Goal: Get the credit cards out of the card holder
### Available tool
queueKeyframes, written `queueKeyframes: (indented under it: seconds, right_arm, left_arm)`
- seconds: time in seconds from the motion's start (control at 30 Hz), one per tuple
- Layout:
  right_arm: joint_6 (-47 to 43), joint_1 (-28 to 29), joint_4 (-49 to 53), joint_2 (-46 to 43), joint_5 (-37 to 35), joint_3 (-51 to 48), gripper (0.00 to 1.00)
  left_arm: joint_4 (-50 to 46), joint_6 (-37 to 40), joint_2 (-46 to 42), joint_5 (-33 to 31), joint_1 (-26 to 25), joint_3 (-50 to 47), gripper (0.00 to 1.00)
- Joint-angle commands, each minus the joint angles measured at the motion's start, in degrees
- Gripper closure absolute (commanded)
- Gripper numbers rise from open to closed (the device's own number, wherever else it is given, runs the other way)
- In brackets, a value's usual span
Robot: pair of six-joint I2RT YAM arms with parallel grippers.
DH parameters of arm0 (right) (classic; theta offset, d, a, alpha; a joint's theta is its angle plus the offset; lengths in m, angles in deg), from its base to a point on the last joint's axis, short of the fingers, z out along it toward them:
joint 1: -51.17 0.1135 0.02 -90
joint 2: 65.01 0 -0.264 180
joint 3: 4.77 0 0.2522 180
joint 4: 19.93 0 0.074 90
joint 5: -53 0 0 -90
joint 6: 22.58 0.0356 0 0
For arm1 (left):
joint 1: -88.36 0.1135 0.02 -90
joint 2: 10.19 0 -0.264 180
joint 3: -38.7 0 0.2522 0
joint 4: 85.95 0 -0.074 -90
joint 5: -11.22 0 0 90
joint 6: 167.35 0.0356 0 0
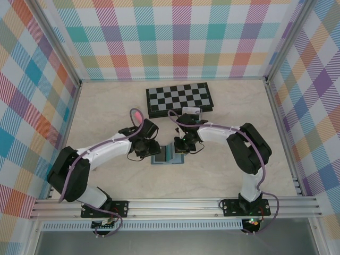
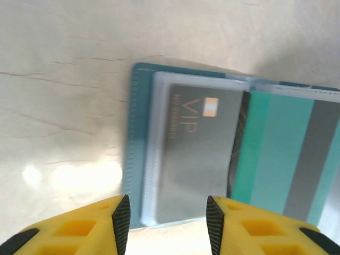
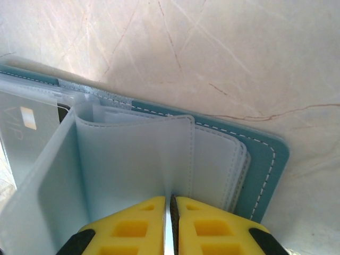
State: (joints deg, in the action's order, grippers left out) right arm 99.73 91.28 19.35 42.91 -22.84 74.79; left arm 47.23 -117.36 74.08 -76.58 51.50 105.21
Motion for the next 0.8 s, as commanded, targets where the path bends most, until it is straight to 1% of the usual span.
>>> queueKeyframes:
  seconds: [0.0,0.1,0.23,0.33,0.4,0.53,0.63,0.67,0.77]
  right_arm:
    - [-0.5,-0.5,3.0,-1.6,-2.3,-0.5,0.87]
    - [-0.7,-1.0,2.5,-6.9,-2.3,-1.5,0.86]
    - [-0.8,-1.4,3.0,-13.9,-3.8,-2.7,0.83]
    - [-1.2,-1.4,3.5,-17.7,-4.7,-3.4,0.81]
    - [-1.5,-1.4,3.5,-18.5,-3.4,-3.6,0.79]
    - [-1.4,-0.8,3.0,-15.3,0.3,-2.5,0.8]
    - [-0.6,-0.4,3.0,-11.1,1.1,-1.4,0.82]
    - [-0.3,-0.4,3.0,-9.8,1.6,-1.0,0.83]
    - [0.2,-0.3,2.8,-6.5,2.3,-0.1,0.86]
  left_arm:
    - [-1.7,-0.7,-3.7,-2.0,-0.1,-0.3,0.55]
    - [2.8,-2.2,-5.7,1.1,-0.1,-2.4,0.56]
    - [6.6,-4.6,-7.2,3.4,-0.1,-4.0,0.57]
    - [8.9,-6.4,-7.4,4.9,-0.2,-4.5,0.58]
    - [11.0,-7.1,-7.0,6.5,-0.2,-5.0,0.59]
    - [15.7,-7.9,-4.1,10.2,-0.3,-5.2,0.63]
    - [16.6,-8.2,-1.1,11.8,-0.7,-4.6,0.68]
    - [18.8,-8.2,-0.4,12.3,-0.8,-4.5,0.69]
    - [19.8,-8.2,2.3,13.3,-0.9,-4.1,0.72]
